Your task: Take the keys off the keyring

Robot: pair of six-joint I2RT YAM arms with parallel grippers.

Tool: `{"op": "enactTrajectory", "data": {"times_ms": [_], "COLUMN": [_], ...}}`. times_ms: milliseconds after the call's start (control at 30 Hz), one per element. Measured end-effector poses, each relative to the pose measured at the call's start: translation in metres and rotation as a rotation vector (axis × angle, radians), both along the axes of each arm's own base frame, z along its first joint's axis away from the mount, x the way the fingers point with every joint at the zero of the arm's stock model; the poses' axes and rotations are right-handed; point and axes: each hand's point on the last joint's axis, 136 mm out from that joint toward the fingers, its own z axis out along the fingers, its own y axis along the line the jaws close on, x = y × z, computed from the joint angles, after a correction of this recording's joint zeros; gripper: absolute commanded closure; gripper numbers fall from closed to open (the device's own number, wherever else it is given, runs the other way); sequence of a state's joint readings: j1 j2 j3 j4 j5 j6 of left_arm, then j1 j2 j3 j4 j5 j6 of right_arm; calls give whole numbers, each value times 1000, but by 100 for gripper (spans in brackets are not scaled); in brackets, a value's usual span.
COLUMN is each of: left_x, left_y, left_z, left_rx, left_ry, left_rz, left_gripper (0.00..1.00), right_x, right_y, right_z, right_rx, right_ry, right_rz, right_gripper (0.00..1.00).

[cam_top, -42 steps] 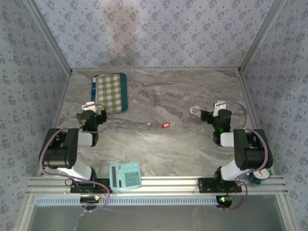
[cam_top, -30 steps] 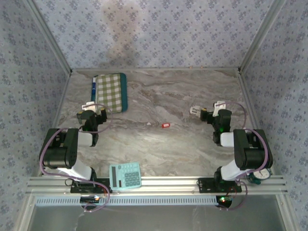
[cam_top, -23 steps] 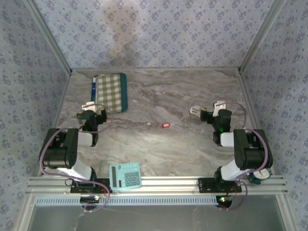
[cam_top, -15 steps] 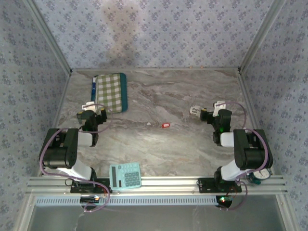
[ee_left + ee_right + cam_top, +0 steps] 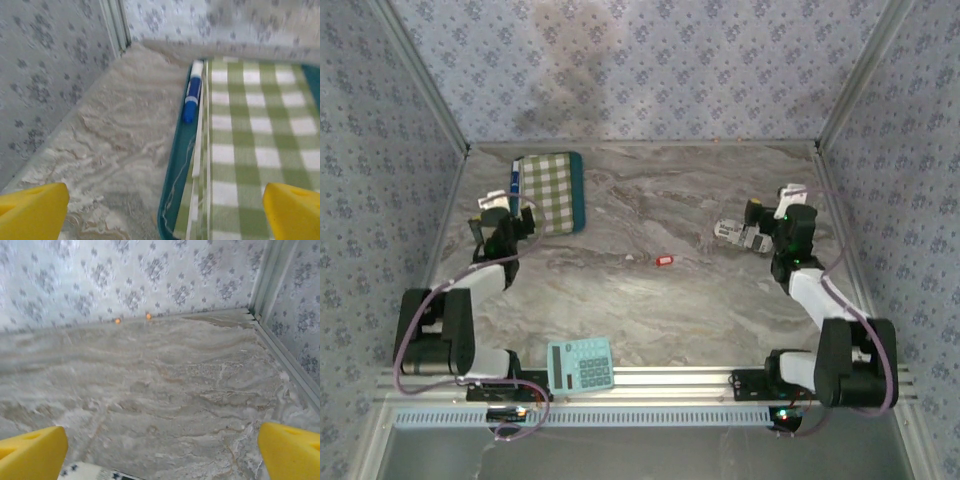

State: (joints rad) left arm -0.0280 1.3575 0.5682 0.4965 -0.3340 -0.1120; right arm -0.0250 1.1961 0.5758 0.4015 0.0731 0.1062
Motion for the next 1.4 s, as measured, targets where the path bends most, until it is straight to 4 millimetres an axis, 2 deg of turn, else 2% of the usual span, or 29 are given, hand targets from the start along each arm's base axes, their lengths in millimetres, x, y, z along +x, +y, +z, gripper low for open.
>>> {"op": "enactTrajectory", "data": {"times_ms": [67,100,167,233,333,433,567,633,733,867,967,1233,1400], "left_x": [-5,-7,-12,-16,-24,-40,-65,-80,-103,-129,-137,-139,-140], "left_y": [3,5,10,10,-13,-48,-100,-120,-138,-153,-160,-163,-164], "left_z": [20,26,32,30,15,0,-6,-11,-22,-39,-44,-46,-50], "left_rx": [-86,-128,-255,-366,-504,-582,-623,-633,-647,-668,-673,-678,-675], "left_ry": [-40,-48,-59,-52,6,99,200,239,281,329,346,351,364], "left_rz": [42,63,100,104,44,-44,-183,-241,-291,-331,-346,-331,-323], "left_gripper": [1,1,2,7,16,25,36,40,42,43,41,38,38], "right_x": [-7,-9,-13,-17,-24,-31,-38,-44,-53,-63,-64,-65,-69], "right_y": [-10,-16,-28,-24,19,71,133,158,187,214,229,269,280], "right_z": [6,6,-5,-25,-50,-56,-66,-80,-107,-132,-137,-144,-156], "right_rx": [149,209,342,432,497,501,487,477,460,435,426,409,393], "right_ry": [20,29,67,142,289,388,494,559,665,762,790,826,860], "right_rz": [-72,-97,-123,-128,-42,83,219,265,302,331,349,403,406], "right_gripper": [2,10,22,24,32,42,51,57,57,57,58,58,62]}}
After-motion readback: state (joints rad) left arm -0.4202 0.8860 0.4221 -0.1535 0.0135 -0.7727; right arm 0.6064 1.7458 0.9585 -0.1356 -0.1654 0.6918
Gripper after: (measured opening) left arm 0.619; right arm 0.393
